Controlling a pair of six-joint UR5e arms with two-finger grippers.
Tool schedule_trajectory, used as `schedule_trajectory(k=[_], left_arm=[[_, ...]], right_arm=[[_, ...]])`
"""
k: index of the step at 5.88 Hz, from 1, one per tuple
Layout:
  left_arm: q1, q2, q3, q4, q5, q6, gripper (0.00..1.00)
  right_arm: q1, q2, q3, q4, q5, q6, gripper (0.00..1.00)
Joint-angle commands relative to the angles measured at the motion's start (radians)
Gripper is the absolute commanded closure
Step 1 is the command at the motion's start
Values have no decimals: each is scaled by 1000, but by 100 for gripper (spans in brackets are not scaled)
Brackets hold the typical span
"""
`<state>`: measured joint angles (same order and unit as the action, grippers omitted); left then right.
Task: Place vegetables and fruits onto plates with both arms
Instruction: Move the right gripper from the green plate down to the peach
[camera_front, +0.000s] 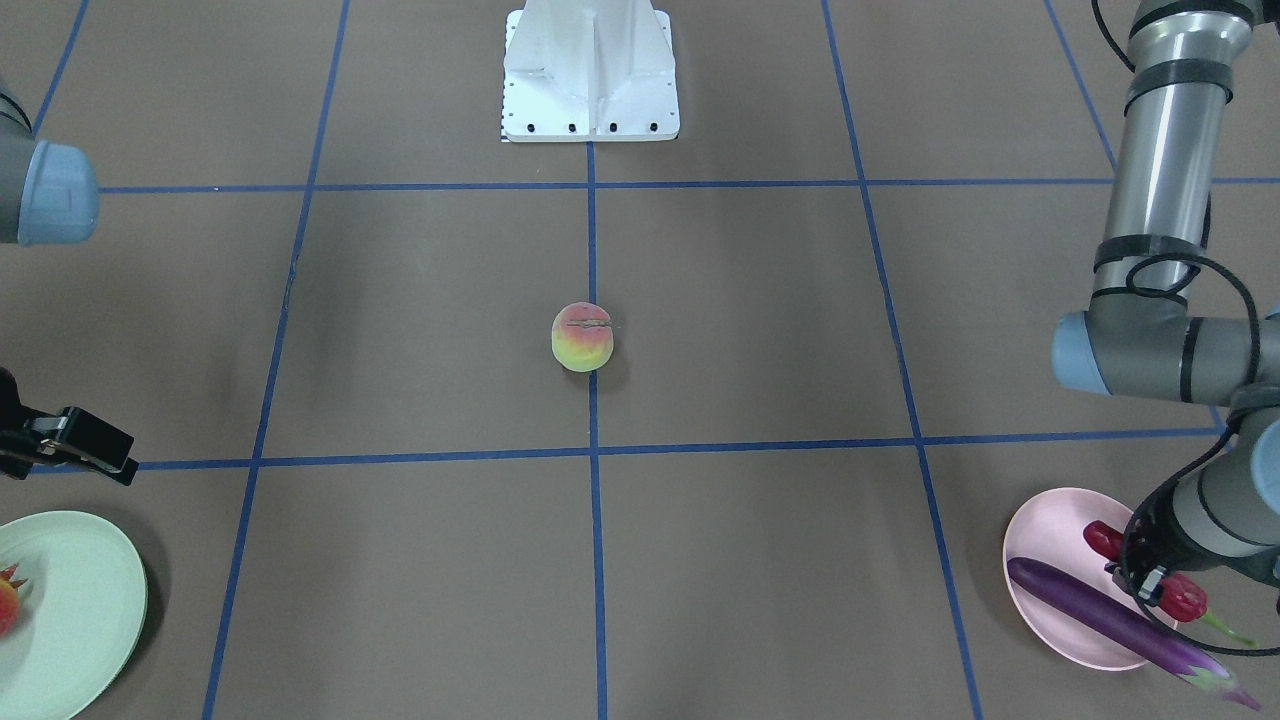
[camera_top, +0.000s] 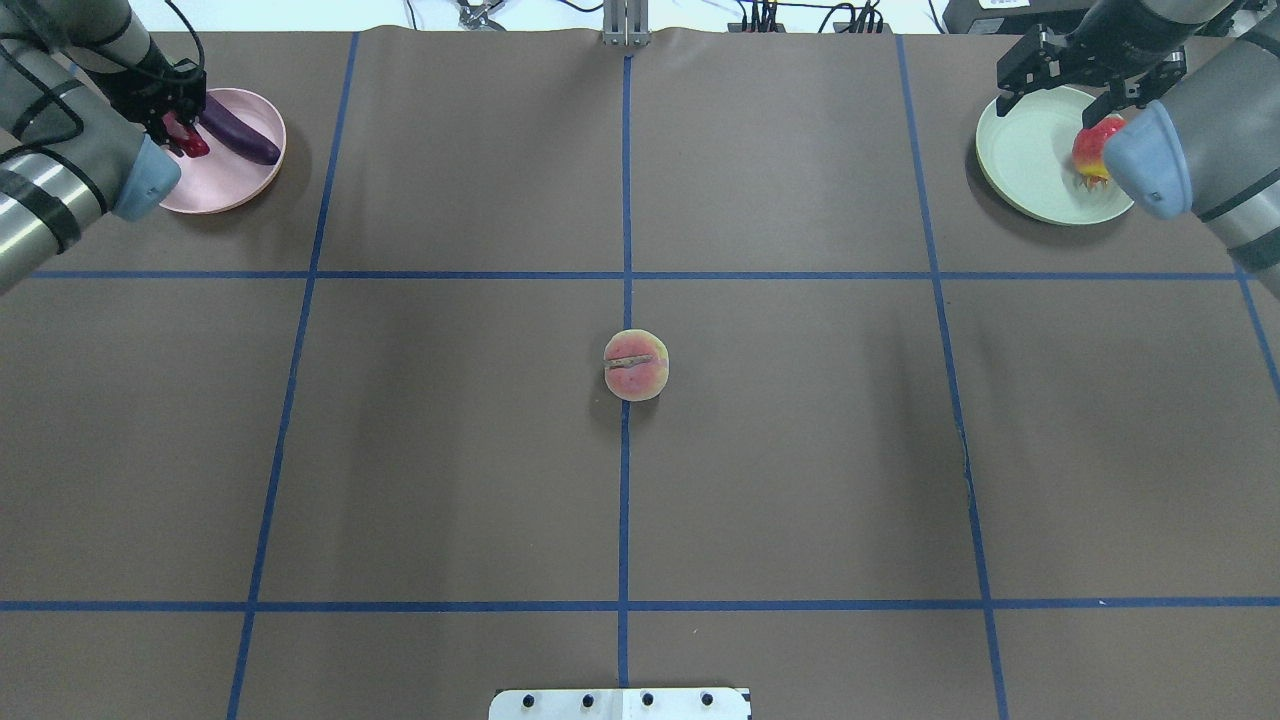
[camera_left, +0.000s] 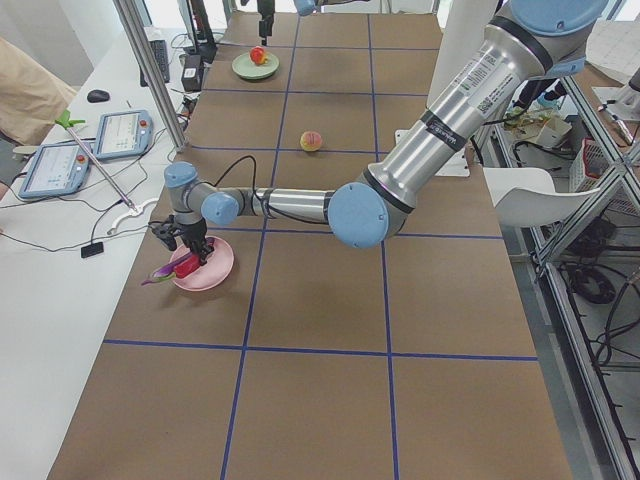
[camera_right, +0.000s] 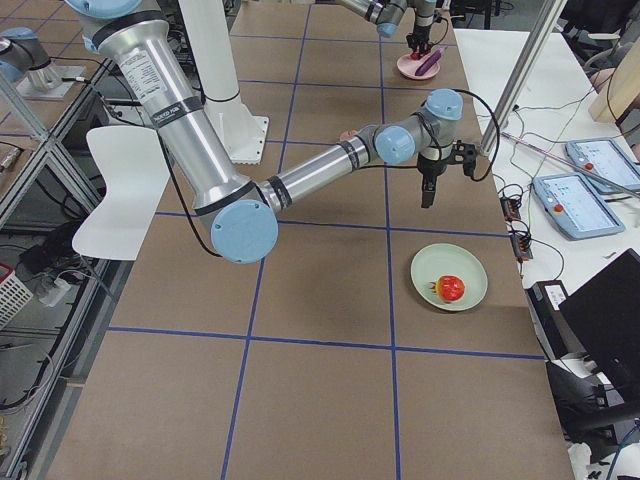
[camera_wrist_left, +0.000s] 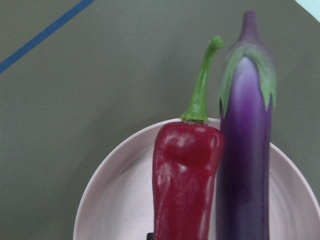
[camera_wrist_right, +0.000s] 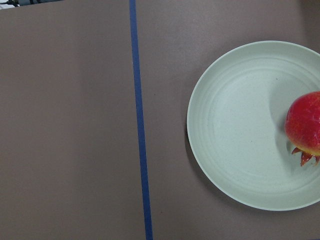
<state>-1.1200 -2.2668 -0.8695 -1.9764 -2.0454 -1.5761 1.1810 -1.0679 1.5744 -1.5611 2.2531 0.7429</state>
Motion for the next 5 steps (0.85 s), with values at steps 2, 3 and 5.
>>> schedule_trajectory(k=[2,3,5], left_arm=[[29,50,-50,-38,42,-79,0],[20,47,-61,-33,37,-62,0],[-61,44,-161,26,-112,41,0]], right_arm=[[-15,-12,29,-11,2,9,0],[-64,-10,47,-10,-10,80,0],[-232,-1,181,-8,-56,421,0]])
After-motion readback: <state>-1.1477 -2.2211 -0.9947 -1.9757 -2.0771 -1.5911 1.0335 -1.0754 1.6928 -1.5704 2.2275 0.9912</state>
